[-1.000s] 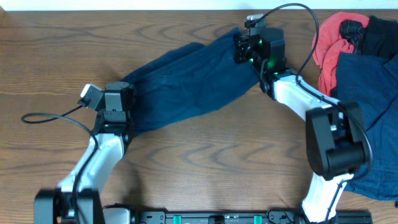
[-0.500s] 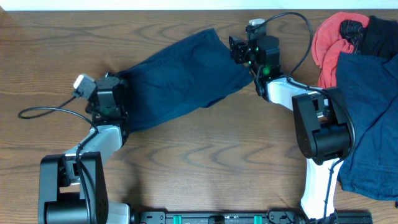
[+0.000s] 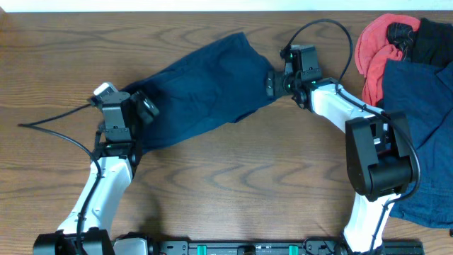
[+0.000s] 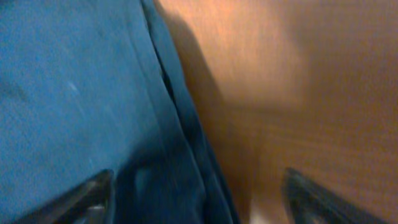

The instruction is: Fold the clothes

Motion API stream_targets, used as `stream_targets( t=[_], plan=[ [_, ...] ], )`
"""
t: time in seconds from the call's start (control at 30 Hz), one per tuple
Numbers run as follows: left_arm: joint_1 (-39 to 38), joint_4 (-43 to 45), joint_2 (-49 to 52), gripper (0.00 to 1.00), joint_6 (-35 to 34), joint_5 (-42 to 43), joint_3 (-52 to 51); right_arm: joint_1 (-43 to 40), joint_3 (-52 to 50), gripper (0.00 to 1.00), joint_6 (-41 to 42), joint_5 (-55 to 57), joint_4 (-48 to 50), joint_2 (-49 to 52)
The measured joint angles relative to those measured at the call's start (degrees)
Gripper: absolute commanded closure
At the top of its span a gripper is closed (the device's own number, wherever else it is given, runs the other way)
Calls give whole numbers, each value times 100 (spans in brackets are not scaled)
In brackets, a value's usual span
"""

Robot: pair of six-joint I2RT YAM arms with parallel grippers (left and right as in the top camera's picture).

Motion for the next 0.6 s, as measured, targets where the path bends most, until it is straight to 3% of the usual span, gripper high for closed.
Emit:
stream_targets(
  t=[0.13,0.2,0.3,0.47,0.6],
  plan=[
    [0,-551,166,2,22,289,-9,0,-4,69,-9,37,-514,15],
    [0,-605,273,2,22,361,-9,2,-4,72,46,72,-581,20],
    [0,-636,439,2,22,400,-9,2,-4,99,79,87,-721,20],
    [0,-769,693,2,24,479,-9,-7,59,99,153,157,-1137,15],
    [0,-1139,809,2,24,485,-9,-94,168,99,417,439,-2020,-76]
  ],
)
